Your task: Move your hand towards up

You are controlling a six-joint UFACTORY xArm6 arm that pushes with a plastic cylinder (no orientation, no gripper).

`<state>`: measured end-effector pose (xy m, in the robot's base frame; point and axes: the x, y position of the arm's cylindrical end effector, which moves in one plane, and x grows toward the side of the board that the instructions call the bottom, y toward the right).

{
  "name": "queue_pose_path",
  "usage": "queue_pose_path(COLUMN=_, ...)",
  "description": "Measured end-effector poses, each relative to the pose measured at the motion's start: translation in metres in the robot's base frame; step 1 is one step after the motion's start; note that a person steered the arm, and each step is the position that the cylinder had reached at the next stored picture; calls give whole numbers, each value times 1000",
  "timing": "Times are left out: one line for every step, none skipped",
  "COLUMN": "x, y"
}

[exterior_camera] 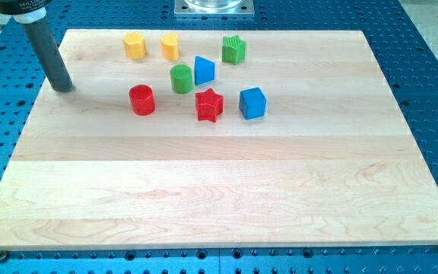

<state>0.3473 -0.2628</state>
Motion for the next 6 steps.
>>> queue_pose_path(x=2, y=0)
queue_pose_path(x=3, y=0)
queue_pose_path(x=-6, y=-7)
queue_pose_path(x=-35, y=4)
queue_pose_path(x=-35, y=6)
queue_pose_path(x=-35, y=6)
